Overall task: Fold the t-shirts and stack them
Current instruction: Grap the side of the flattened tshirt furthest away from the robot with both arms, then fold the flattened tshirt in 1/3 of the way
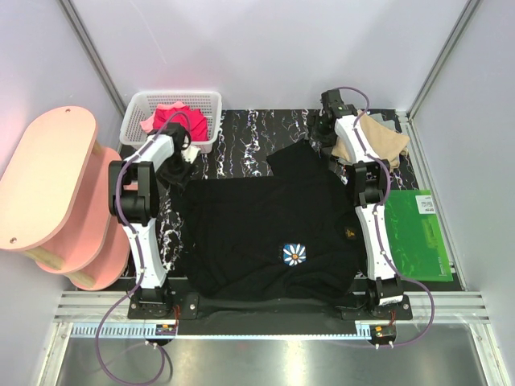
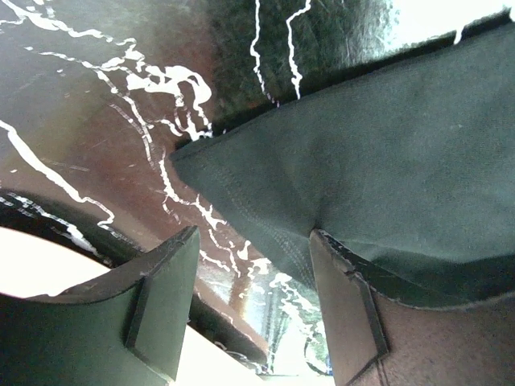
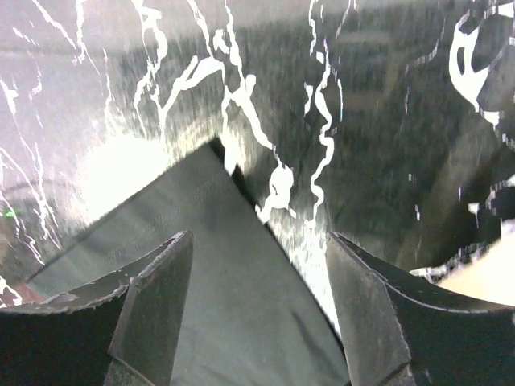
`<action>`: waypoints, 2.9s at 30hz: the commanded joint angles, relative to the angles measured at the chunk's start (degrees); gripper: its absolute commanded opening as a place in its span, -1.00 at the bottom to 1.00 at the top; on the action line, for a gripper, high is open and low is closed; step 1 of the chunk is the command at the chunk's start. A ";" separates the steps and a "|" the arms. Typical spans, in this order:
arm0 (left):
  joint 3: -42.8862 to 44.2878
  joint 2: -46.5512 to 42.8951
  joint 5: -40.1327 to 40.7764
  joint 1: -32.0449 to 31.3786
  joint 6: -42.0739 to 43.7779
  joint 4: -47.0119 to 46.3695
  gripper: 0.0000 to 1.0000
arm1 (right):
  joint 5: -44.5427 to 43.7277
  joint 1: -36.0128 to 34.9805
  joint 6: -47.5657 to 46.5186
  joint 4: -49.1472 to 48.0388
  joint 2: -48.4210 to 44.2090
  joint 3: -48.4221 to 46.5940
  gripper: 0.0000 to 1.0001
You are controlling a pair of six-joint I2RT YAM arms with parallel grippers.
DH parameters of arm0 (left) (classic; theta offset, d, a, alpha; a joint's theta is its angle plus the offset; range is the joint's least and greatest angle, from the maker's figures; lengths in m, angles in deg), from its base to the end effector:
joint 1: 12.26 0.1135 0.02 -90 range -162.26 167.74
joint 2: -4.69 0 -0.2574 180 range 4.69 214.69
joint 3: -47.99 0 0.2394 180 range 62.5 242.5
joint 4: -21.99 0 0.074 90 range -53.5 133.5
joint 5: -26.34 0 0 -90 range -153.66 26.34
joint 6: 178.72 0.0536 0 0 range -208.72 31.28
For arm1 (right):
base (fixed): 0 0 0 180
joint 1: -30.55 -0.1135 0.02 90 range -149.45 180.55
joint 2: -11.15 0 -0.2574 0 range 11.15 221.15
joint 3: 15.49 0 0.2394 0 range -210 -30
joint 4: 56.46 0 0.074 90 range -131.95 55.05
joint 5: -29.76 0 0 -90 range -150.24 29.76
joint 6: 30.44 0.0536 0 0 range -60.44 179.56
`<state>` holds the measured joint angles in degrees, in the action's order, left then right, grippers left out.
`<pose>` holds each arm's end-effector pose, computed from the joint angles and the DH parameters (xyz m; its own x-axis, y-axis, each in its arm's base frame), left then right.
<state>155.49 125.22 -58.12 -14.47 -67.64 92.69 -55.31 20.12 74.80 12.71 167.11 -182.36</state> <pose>0.3978 -0.0102 0.1547 -0.9168 0.3936 -0.0674 0.3832 0.9146 0.1288 0.5471 0.1054 0.1553 -0.8661 0.1069 -0.4884 0.0029 0.9780 0.2088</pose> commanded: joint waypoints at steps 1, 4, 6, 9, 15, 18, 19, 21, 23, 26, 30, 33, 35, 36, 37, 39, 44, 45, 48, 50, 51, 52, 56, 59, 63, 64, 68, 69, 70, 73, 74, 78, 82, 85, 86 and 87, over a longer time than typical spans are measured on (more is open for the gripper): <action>1.67 1.02 -1.94 0.64 -0.69 -0.11 0.22 | 6.75 0.15 0.75 -4.99 2.50 -3.21 0.46; 0.79 0.76 -2.99 0.81 -0.95 -0.02 0.21 | 11.41 -0.02 1.80 -5.26 3.91 -3.04 0.40; 0.44 0.50 -3.78 0.81 -1.22 0.15 0.21 | 13.52 -0.37 1.81 -5.26 4.00 -1.64 0.39; -0.18 0.41 -5.19 0.81 -1.39 0.33 0.20 | 13.01 -1.68 0.41 -5.43 3.30 0.82 0.36; -1.76 0.58 -6.77 0.81 -1.83 0.42 0.10 | 8.96 -3.54 -0.65 -5.35 1.90 5.21 0.13; -2.20 0.32 -7.21 0.81 -1.66 0.16 0.04 | 6.94 -4.06 -0.74 -5.43 0.66 7.94 -0.19; -2.46 0.32 -7.30 0.81 -1.48 0.15 0.03 | 6.15 -4.33 -0.66 -5.26 0.31 8.56 -0.26; -2.55 0.32 -7.47 0.81 -1.31 0.15 -0.06 | 5.01 -4.68 -0.83 -5.17 -0.56 10.14 -0.45; -2.64 0.32 -7.56 0.81 -1.31 -0.02 -0.17 | 2.90 -4.94 -1.09 -5.17 -1.53 11.37 -0.81; -2.73 0.32 -8.00 0.81 -1.13 -0.02 -0.79 | 1.05 -5.12 -1.09 -4.99 -3.02 12.34 -1.00; -2.99 -0.03 -8.00 0.90 -1.04 -0.02 -1.00 | -0.62 -5.30 -1.45 -4.82 -5.84 12.96 -1.00; -2.82 -0.38 -8.09 0.90 -0.95 -0.02 -1.00 | -1.24 -5.30 -1.53 -4.82 -8.12 13.48 -1.00; -2.64 -0.65 -8.00 0.99 -0.95 -0.02 -1.00 | -1.41 -5.47 -1.71 -4.73 -9.61 13.75 -1.00; -2.38 -1.08 -7.91 0.99 -1.13 0.07 -1.00 | -1.67 -5.73 -1.88 -4.82 -10.32 14.01 -1.00; -2.20 -1.35 -7.83 0.99 -1.22 0.07 -1.00 | -2.20 -5.82 -2.06 -4.82 -10.93 14.10 -1.00; -1.07 -2.75 -7.39 1.08 -1.57 0.15 -1.00 | -3.08 -6.35 -2.41 -4.82 -12.95 14.45 -1.00; 3.77 -5.83 -7.30 1.69 -2.10 1.03 -1.00 | -4.31 -7.14 -2.94 -4.73 -18.66 13.75 -1.00; 5.52 -6.09 -7.21 1.60 -2.10 1.90 -1.00 | -4.40 -7.14 -2.94 -4.82 -19.54 13.75 -1.00; 8.42 -6.97 -6.51 1.69 -2.18 3.49 -1.00 | -4.66 -7.14 -2.94 -4.82 -23.24 13.75 -1.00; 9.14 -8.46 -6.68 1.69 -2.10 4.02 -1.00 | -4.58 -7.05 -3.12 -4.73 -25.70 14.10 -1.00; 9.31 -8.90 -6.68 1.60 -2.18 4.02 -1.00 | -6.06 -7.14 -3.12 -4.73 -26.40 14.36 -1.00; 9.49 -9.43 -6.60 1.60 -2.27 4.11 -1.00 | -6.42 -7.14 -3.12 -4.64 -27.80 15.06 -1.00; 9.40 -10.75 -6.42 1.60 -2.53 4.29 -1.00 | -7.48 -7.05 -3.03 -4.64 -30.27 17.00 -1.00; 8.96 -11.11 -5.72 1.69 -2.80 4.03 -1.00 | -8.27 -7.14 -2.76 -4.82 -31.77 18.06 -1.00; 11.85 -10.93 -2.29 1.87 -2.80 2.44 -1.00 | -10.90 -7.14 -3.64 -4.64 -31.86 15.52 -1.00; 14.30 -10.15 -1.68 1.95 -2.80 2.61 -1.00 | -11.43 -7.14 -3.99 -3.86 -31.68 13.25 -1.00; 17.40 -11.54 -2.46 1.95 -2.89 4.81 -1.00 | -11.79 -6.97 -3.21 -2.53 -34.84 12.60 -1.00; 17.23 -14.16 -2.73 1.95 -2.89 4.81 -1.00 | -11.70 -7.05 -2.77 -2.62 -37.46 14.26 -1.00; 17.05 -15.75 -3.69 1.95 -2.71 4.73 -1.00 | -11.52 -7.05 -2.68 -2.54 -38.88 15.23 -1.00; 17.14 -22.51 -5.18 1.95 -2.62 4.38 -1.00 | -9.33 -7.14 -1.80 -3.23 -45.81 19.19 -1.00; 17.05 -24.27 -6.58 1.95 -2.62 4.46 -1.00 | -8.28 -7.14 -1.54 -3.76 -47.83 20.42 -1.00; 14.16 -35.06 -9.40 1.95 -2.36 4.72 -1.00 | -5.90 -7.23 0.57 -4.12 -59.42 24.81 -1.00; 10.02 -45.01 -10.81 1.95 -0.52 5.78 -1.00 | -1.95 -7.41 1.28 -3.85 -70.07 27.89 -1.00; 8.79 -53.80 -11.34 1.95 1.58 6.13 -1.00 | 1.90 -7.41 1.98 -3.15 -79.12 30.00 -1.00; 8.61 -56.08 -11.60 1.95 2.12 6.13 -1.00 | 2.97 -7.41 2.24 -3.24 -81.58 30.53 -1.00; 8.18 -60.89 -11.87 1.95 2.47 6.22 -1.00 | 3.76 -7.41 2.77 -2.80 -86.22 31.49 -1.00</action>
<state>165.04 74.29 -67.58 -12.90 -68.05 98.78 -57.50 13.19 75.70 10.67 92.23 -153.02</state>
